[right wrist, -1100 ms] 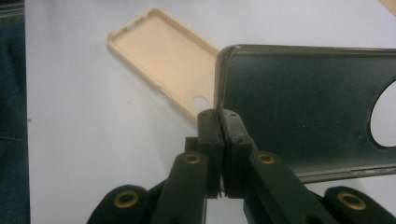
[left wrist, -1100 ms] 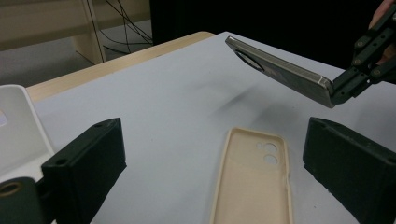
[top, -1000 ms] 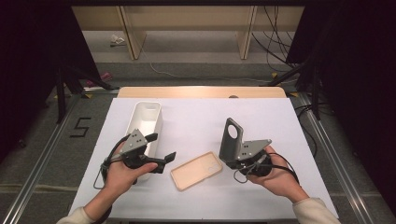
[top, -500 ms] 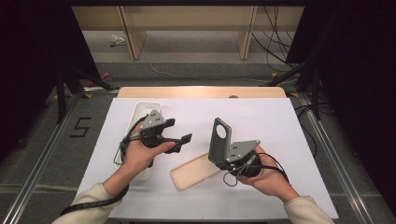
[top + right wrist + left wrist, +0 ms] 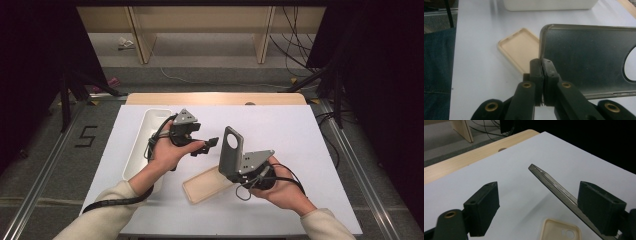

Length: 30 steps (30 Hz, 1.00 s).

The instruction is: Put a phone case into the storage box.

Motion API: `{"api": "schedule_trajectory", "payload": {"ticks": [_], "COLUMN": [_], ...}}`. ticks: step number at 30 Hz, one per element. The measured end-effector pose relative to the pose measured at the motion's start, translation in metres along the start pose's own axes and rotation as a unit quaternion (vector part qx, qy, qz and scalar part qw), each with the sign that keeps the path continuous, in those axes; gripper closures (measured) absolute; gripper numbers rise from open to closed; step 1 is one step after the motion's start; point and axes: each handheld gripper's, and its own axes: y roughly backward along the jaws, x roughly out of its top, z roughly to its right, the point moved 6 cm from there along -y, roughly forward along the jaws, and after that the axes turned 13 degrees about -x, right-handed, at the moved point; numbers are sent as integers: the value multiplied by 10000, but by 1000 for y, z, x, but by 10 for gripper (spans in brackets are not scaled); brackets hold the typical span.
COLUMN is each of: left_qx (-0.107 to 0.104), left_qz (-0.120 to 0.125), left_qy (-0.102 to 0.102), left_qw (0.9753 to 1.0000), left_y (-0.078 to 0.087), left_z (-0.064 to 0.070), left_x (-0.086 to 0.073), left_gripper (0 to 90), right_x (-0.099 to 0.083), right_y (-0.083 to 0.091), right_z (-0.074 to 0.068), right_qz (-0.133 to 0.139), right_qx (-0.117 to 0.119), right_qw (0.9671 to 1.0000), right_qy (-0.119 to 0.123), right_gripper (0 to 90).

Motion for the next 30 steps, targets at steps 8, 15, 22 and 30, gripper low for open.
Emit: {"api": "schedule_trajectory", "payload": {"ticks": [8,15,22,30], "left_qx": [2,25,38,42], "left_qz": [-192,-391,-629,-808], "left_qy": [222,424,682,904], "left_qw": [9996,9983,9957,9926], "left_y": [-18,-32,-41,-49], "left_z": [-10,-18,-26,-31], "left_x": [7,10,14,14], "left_gripper": [205,242,317,411], "right_x": [5,9,11,11], "right_y": [-4,-6,-5,-5], "right_z": [-4,-6,-6,-7], "right_qz": [32,48,77,64], "right_qx": [70,95,82,65], "right_qw": [9999,9998,9998,9997], "right_qy": [98,147,174,204], "right_gripper": [886,886,886,886]}}
